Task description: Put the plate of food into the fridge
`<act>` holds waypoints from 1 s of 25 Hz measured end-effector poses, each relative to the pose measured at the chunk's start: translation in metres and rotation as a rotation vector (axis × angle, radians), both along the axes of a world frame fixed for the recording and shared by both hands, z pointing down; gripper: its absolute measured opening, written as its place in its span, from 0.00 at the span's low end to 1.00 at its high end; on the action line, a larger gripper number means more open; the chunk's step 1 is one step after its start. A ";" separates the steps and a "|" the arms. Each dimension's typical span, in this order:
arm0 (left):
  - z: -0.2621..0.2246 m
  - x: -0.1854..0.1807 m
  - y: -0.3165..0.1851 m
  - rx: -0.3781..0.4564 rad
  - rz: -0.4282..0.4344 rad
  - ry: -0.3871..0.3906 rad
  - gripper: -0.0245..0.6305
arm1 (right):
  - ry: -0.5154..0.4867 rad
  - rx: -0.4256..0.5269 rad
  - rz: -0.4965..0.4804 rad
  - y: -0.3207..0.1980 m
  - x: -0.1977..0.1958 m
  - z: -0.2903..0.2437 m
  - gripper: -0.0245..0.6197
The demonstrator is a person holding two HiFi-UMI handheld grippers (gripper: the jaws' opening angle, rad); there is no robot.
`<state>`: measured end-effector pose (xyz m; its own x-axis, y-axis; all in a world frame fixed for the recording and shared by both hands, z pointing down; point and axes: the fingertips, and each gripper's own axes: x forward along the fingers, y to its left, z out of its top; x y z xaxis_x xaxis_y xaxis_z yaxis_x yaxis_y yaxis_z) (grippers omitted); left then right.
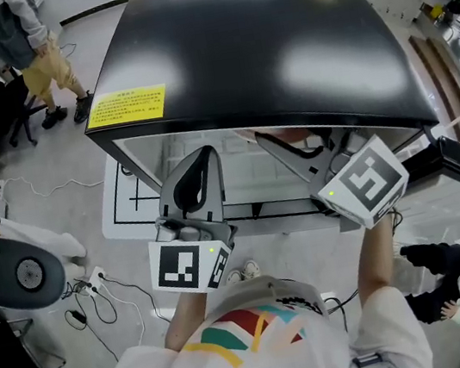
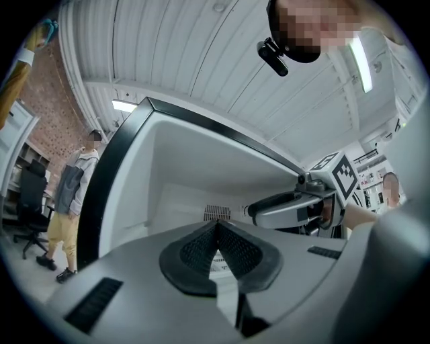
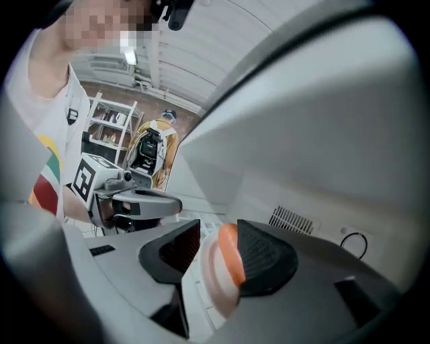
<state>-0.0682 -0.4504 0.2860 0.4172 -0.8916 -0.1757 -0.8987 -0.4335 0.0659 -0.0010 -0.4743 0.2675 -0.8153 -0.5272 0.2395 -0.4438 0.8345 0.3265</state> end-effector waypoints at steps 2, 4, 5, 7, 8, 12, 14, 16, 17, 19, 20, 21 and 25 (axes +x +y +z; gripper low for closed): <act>-0.001 -0.001 0.001 0.004 -0.004 -0.001 0.05 | 0.016 0.021 0.000 0.002 -0.001 -0.001 0.27; -0.002 -0.001 0.001 0.007 -0.004 -0.002 0.05 | 0.025 0.030 0.009 0.002 0.001 0.001 0.27; -0.002 -0.001 0.002 0.008 -0.003 -0.003 0.05 | 0.026 0.037 0.015 0.002 0.001 0.001 0.27; -0.004 0.000 0.004 0.013 -0.001 -0.005 0.05 | 0.016 0.051 0.022 0.003 0.002 0.000 0.27; -0.005 0.001 0.004 0.015 0.000 -0.006 0.05 | 0.005 0.056 0.023 0.005 0.002 -0.002 0.27; -0.009 0.002 0.008 0.025 0.008 -0.010 0.05 | -0.041 0.079 0.047 0.012 0.006 -0.010 0.27; -0.012 0.002 0.011 0.032 0.010 -0.011 0.05 | -0.060 0.098 0.063 0.016 0.009 -0.013 0.27; -0.014 0.002 0.014 0.039 0.011 -0.012 0.05 | -0.080 0.119 0.063 0.024 0.011 -0.016 0.27; -0.015 0.002 0.015 0.043 0.011 -0.012 0.05 | -0.096 0.125 0.064 0.028 0.013 -0.018 0.27; -0.017 0.003 0.018 0.050 0.014 -0.013 0.05 | -0.135 0.133 0.077 0.036 0.017 -0.022 0.27; -0.018 0.003 0.020 0.052 0.016 -0.014 0.05 | -0.152 0.141 0.087 0.040 0.019 -0.023 0.27; -0.019 0.004 0.022 0.055 0.018 -0.016 0.05 | -0.166 0.151 0.097 0.044 0.021 -0.025 0.27; -0.023 0.007 0.030 0.062 0.030 -0.022 0.05 | -0.225 0.168 0.134 0.058 0.029 -0.030 0.27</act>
